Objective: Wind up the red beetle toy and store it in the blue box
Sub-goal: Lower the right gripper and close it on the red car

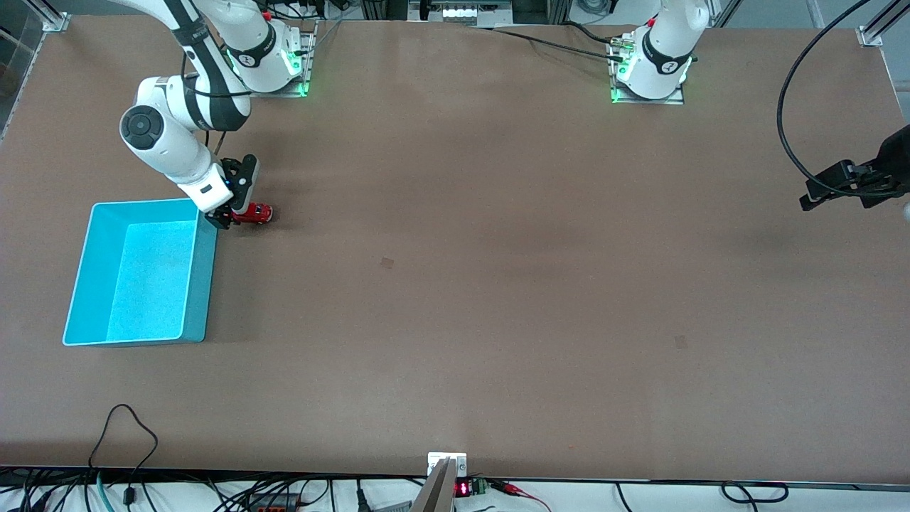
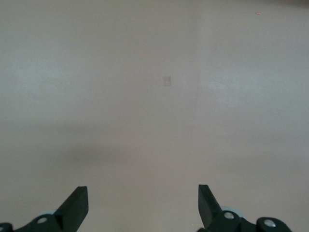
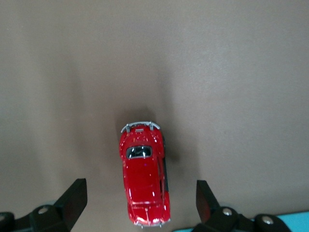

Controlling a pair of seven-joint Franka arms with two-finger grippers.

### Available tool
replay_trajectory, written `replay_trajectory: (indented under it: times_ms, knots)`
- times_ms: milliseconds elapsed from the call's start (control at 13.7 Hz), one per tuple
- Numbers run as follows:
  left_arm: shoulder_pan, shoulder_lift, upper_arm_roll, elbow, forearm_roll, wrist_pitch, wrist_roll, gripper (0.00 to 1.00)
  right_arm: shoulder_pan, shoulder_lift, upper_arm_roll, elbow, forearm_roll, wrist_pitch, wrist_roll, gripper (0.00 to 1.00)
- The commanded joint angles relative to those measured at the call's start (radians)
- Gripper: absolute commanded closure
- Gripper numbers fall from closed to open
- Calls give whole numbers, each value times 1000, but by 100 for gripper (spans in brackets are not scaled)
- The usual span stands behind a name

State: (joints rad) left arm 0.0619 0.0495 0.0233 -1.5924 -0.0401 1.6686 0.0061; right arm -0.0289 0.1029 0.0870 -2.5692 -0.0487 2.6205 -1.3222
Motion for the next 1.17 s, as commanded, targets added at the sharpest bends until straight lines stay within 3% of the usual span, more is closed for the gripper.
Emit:
replay_trajectory:
  times_ms: [0,511,804,877,1096]
  knots:
    - [-4,-31,6,-54,-17,43,-15,0,-14,21,8,-17,-3,32,-25,0]
    - [-2,-36,-6,-54,-17,37,-14,0,-16,50,8,-28,-2,61,-25,0]
    - [-5,-34,-13,-5,-9,-16,-26,0,-16,100,7,-26,-2,121,-25,2]
    - [-5,-37,-13,0,-6,-39,-41,0,-16,100,8,-26,-2,119,-25,10]
    - [-5,-37,-20,-4,-1,-69,-34,0,-16,98,8,-23,-2,121,-26,73]
